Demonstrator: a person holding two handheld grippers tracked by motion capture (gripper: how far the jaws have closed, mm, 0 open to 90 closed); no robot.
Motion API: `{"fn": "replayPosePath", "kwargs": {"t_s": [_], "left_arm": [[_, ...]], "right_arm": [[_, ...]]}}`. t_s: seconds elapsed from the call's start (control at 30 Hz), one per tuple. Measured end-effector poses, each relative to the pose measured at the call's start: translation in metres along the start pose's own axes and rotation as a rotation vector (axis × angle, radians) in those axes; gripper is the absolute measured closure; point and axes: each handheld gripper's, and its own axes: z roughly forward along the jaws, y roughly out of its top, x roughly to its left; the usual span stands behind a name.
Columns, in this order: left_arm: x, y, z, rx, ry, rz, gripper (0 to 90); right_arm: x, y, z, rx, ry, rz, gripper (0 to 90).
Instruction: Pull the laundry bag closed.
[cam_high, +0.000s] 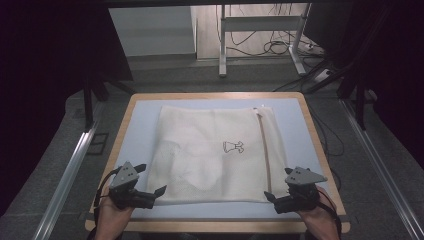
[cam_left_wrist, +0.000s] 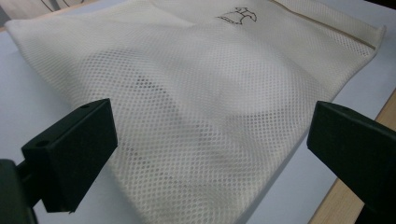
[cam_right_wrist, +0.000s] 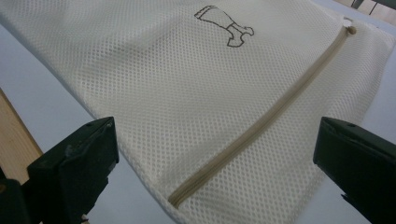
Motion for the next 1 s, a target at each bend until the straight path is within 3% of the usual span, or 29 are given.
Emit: {"fn": "replayPosePath", "kwargs": {"t_s": [0.37,0.77,1.0], "left_arm": [[0.005,-0.01,-0.013,-0.01,0.055,-0.015,0.8],[0.007,-0.02,-0.012,0.016,0.086,-0.02,0.0],[0.013,-0.03,-0.009,0.035,0.09,-0.057,0.0]], "right_arm": [[0.001,-0.015,-0.017,-0.011,-0.033,0.026,0.2],[0.001,-0.034,-0.034,-0.03,-0.048,0.072,0.3],[0.0,-0.044,-0.036,-0.019,-0.035,0.1,0.1]]}}
